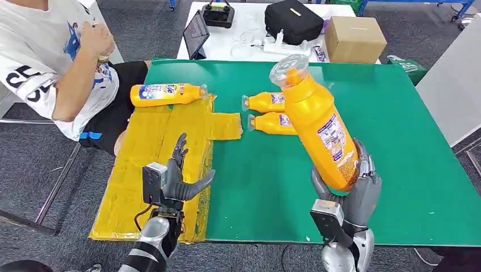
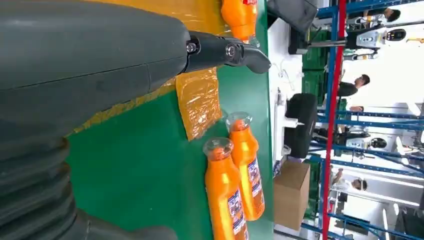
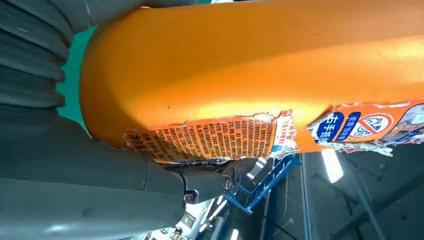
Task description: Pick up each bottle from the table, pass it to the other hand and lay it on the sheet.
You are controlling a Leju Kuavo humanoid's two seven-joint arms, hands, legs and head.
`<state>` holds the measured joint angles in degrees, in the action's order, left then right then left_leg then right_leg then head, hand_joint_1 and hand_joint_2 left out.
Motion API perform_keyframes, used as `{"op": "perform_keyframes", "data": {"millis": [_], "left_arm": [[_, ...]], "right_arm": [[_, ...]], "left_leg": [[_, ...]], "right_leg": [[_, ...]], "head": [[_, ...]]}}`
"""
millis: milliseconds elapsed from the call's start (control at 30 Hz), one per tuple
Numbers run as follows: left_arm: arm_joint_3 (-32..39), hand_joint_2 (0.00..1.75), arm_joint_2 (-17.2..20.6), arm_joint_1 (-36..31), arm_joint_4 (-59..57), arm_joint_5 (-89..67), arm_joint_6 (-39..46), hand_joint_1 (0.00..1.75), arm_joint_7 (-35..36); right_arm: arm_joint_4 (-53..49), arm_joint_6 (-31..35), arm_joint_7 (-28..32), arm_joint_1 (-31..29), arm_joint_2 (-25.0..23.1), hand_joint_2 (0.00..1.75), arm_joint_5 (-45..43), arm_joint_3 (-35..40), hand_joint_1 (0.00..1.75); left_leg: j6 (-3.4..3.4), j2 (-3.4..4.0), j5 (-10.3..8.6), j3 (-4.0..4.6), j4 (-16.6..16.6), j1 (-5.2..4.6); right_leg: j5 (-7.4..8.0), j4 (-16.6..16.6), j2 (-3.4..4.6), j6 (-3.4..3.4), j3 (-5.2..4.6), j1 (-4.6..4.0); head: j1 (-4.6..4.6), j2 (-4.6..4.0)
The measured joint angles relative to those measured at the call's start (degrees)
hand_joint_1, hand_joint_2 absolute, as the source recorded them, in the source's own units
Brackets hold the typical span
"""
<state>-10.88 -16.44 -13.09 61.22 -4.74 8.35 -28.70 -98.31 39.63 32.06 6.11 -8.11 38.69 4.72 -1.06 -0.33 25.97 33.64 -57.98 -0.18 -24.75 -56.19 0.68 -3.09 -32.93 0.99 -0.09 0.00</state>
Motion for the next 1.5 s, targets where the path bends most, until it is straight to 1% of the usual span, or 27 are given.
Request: {"op": "perform_keyframes", "data": {"millis": [67,133,267,400,500,600,700,900,1100,1233,1400,1433,1500], "left_arm": [[-0.02,1.75,0.0,0.01,0.04,1.65,-1.37,0.0,0.15],[-0.33,1.75,0.02,0.2,0.64,5.56,-5.38,0.0,1.16],[-2.52,1.75,0.63,1.17,3.65,15.7,-16.58,0.0,3.94],[-5.34,1.75,1.86,2.03,6.63,20.75,-23.31,0.0,4.74],[-7.49,1.75,2.78,2.01,7.76,22.82,-26.57,0.0,5.27],[-8.98,1.75,3.32,1.9,7.69,24.48,-28.35,0.0,5.75],[-9.88,1.75,3.78,1.82,7.3,25.88,-29.53,0.0,5.84],[-10.84,1.75,4.61,1.66,6.32,26.97,-30.18,0.0,6.49],[-11.43,1.75,5.2,1.21,5.18,26.67,-29.47,0.0,6.99],[-11.78,1.75,5.27,0.61,4.09,23.8,-26.18,0.0,6.71],[-12.24,1.75,5.27,0.32,3.41,22.62,-25.05,0.0,6.58],[-12.24,1.75,5.29,0.32,3.34,22.54,-25.05,0.09,6.38],[-12.26,1.75,5.36,0.34,3.3,22.56,-25.27,0.09,6.16]], "right_arm": [[-0.04,0.0,1.61,0.08,-0.35,1.75,0.11,-0.37,1.75],[-0.15,0.0,4.3,0.21,-1.57,1.75,-0.76,-1.44,1.75],[2.34,-1.42,4.0,0.18,-1.46,1.75,-2.82,-1.03,1.75],[10.13,-2.67,5.62,-0.28,-1.29,1.75,-1.7,2.1,1.75],[16.67,-3.63,6.03,-1.41,-1.42,1.75,-0.43,5.95,1.75],[24.2,-2.36,6.21,-2.95,-2.03,1.75,0.28,10.93,1.75],[29.0,-1.64,6.25,-4.03,-2.43,1.75,-0.44,14.64,1.75],[34.01,-1.14,6.19,-5.92,-2.51,1.75,-1.03,18.64,1.75],[36.08,-0.11,5.95,-6.84,-2.54,1.75,-0.94,20.24,1.75],[37.38,0.48,5.75,-7.3,-2.89,1.75,-1.09,20.57,1.75],[38.71,0.44,5.7,-7.75,-2.97,1.75,-1.66,20.96,1.75],[39.08,0.37,5.64,-7.9,-2.97,1.75,-1.73,21.13,1.75],[39.61,0.33,5.51,-8.2,-2.99,1.75,-1.75,21.35,1.75]], "left_leg": [[0.0,-0.01,0.0,0.0,0.0,0.0],[0.0,-0.01,0.0,0.01,0.0,0.0],[0.0,0.0,0.0,0.03,0.01,0.0],[0.0,-0.05,0.0,0.03,0.01,0.0],[0.01,-0.09,-0.01,0.03,0.01,0.05],[0.02,-0.09,-0.01,0.03,0.01,0.1],[0.02,-0.12,-0.01,0.04,0.01,0.1],[0.02,-0.12,-0.01,0.04,0.01,0.07],[0.02,-0.12,-0.01,0.04,0.01,0.07],[0.02,-0.12,-0.01,0.03,0.01,0.08],[0.02,-0.11,-0.01,0.04,0.01,0.08],[0.02,-0.11,-0.01,0.04,0.01,0.08],[0.02,-0.11,-0.01,0.04,0.01,0.07]], "right_leg": [[0.0,0.0,0.0,0.0,0.0,0.0],[0.0,0.0,-0.01,0.0,0.0,0.0],[0.0,-0.01,0.0,0.0,0.03,0.0],[0.0,0.0,-0.03,0.0,0.02,0.0],[0.0,-0.02,-0.06,0.0,0.03,-0.03],[0.0,-0.02,-0.05,0.01,0.01,-0.07],[-0.01,-0.03,-0.07,0.01,0.0,-0.07],[-0.01,-0.01,-0.07,0.01,0.0,-0.03],[-0.01,-0.01,-0.07,0.01,0.0,-0.03],[-0.01,-0.02,-0.06,0.01,0.0,-0.04],[-0.01,-0.02,-0.06,0.01,0.0,-0.04],[-0.01,-0.02,-0.06,0.01,0.0,-0.04],[-0.01,-0.02,-0.06,0.01,0.0,-0.03]], "head": [[0.0,0.0],[-0.02,0.0],[0.02,0.0],[0.0,0.0],[-0.02,0.0],[0.0,0.0],[0.0,0.0],[-0.02,0.0],[0.02,0.0],[0.0,0.0],[0.02,0.0],[0.0,0.0],[0.02,0.0]]}}
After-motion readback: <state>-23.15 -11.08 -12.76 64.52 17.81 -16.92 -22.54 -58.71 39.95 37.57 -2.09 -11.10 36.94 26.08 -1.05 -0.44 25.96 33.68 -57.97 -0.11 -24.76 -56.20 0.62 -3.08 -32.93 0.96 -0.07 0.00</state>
